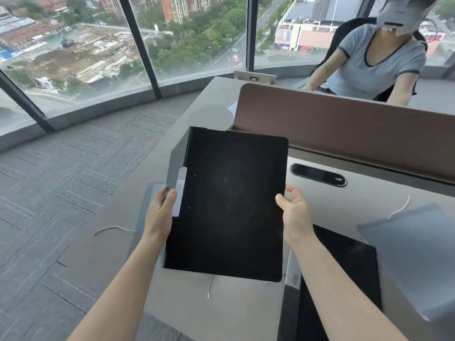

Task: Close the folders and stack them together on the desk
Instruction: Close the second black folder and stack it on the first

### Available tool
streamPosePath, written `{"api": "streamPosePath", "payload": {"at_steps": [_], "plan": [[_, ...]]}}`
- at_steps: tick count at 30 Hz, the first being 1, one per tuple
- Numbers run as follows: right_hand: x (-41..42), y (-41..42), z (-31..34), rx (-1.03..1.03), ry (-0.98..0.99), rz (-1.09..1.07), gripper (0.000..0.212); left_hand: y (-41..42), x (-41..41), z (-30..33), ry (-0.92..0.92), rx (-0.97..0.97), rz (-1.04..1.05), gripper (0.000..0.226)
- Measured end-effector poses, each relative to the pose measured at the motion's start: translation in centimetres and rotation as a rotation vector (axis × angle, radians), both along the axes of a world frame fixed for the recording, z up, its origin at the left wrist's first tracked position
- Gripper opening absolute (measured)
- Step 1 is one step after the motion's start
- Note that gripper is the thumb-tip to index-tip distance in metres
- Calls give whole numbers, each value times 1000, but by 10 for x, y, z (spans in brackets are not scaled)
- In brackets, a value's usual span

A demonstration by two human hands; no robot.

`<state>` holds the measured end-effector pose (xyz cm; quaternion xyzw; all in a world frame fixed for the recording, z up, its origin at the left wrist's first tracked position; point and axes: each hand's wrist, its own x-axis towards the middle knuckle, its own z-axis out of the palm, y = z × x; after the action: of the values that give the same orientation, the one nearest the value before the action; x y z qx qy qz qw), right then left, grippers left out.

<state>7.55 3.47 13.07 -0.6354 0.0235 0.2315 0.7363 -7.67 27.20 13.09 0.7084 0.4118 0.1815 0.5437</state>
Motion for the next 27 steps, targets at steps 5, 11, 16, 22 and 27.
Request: {"api": "streamPosePath", "payload": {"at_steps": [5, 11, 16, 22, 27], "plan": [[7, -8, 23, 122, 14, 1, 33, -11, 7, 44, -138, -137, -198, 48], [13, -30, 48, 184, -21, -40, 30, -38, 16, 75, -251, -270, -342, 42], [16, -59, 49, 123, -35, -112, 28, -69, 29, 70, -307, -397, -393, 39], [22, -101, 35, 9, -27, -232, 26, -106, 50, 50, -262, -484, -428, 33], [26, -141, 17, -141, -46, -328, 21, -145, 68, 37, -213, -544, -493, 22]]}}
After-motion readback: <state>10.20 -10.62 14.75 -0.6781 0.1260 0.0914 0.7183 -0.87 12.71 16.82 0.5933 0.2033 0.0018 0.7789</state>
